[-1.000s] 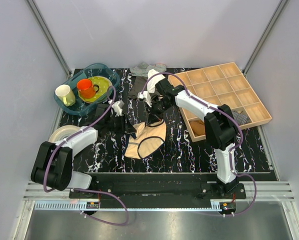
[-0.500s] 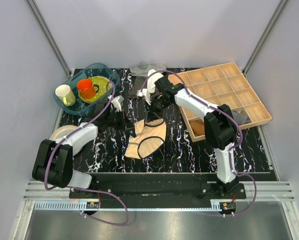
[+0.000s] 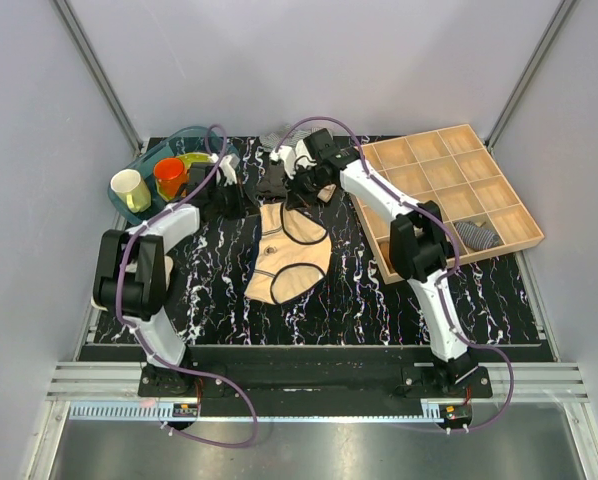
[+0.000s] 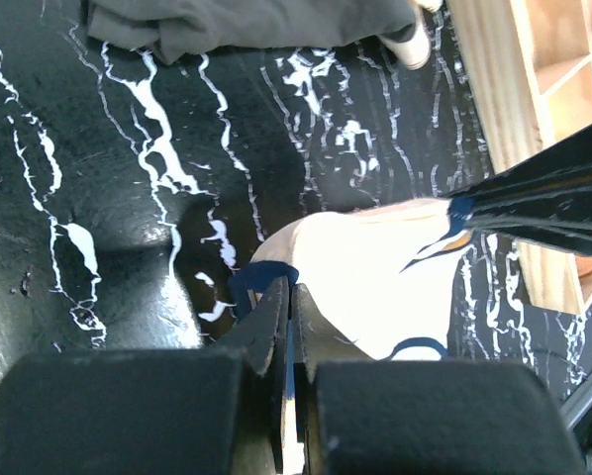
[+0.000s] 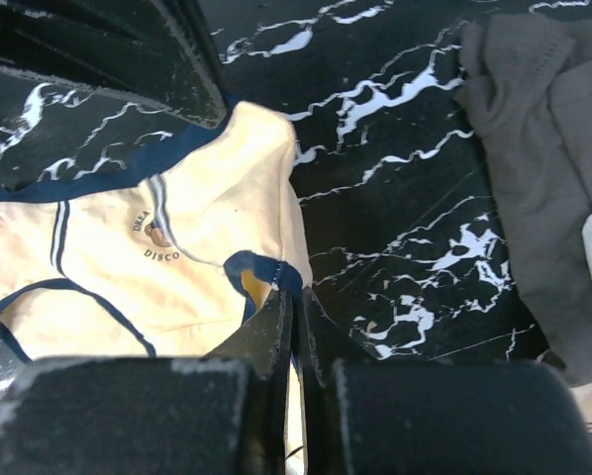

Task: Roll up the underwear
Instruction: Fold the underwear at the center of the board.

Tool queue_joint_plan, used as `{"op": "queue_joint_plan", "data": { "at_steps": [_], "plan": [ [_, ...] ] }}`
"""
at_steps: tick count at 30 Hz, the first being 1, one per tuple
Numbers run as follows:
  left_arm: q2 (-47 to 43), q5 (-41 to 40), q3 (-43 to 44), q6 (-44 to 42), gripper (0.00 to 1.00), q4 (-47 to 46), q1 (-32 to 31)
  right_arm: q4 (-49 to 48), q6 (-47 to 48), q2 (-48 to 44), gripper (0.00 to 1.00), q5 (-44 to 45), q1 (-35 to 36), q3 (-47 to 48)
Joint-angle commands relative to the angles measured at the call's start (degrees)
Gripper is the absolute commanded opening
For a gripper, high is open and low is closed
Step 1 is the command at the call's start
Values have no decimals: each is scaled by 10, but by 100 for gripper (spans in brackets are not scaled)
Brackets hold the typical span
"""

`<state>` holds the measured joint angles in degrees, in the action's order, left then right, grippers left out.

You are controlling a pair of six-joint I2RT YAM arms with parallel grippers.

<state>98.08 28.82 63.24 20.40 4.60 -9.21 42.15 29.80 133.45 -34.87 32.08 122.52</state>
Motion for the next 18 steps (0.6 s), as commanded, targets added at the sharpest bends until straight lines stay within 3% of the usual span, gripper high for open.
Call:
{"op": "queue_joint_plan", "data": {
  "at_steps": [1,7,18],
  "plan": [
    [39,6,42,-18,0,-7,8,-4,-32,36,6,13,-8,58],
    [55,15,52,-25,0,-13,12,4,-33,42,6,-25,-10,74],
    [-8,17,20,-43,0,-14,13,-35,-23,-42,6,-85,-10,-39]
  ]
}}
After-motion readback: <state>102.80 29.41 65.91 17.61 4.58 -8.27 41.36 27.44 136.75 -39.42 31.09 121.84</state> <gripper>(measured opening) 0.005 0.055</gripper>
